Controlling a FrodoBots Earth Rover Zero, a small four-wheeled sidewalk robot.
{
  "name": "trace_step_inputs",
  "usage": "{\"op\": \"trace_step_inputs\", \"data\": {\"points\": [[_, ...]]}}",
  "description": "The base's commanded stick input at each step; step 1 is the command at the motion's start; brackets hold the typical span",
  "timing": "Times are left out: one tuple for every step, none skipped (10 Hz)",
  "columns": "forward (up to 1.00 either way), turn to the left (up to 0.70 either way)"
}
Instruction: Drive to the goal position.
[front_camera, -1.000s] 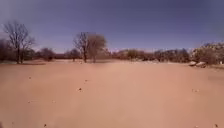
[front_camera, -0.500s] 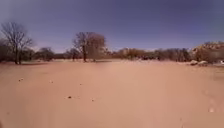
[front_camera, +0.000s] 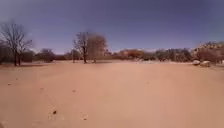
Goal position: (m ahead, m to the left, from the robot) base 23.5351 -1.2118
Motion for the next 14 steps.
{"op": "trace_step_inputs", "data": {"points": [[1.0,0.0],[1.0,0.0],[1.0,0.0],[1.0,0.0],[1.0,0.0],[1.0,0.0],[1.0,-0.15],[1.0,-0.03],[1.0,0.0],[1.0,0.0],[1.0,0.0],[1.0,0.0],[1.0,0.0],[1.0,0.0]]}}
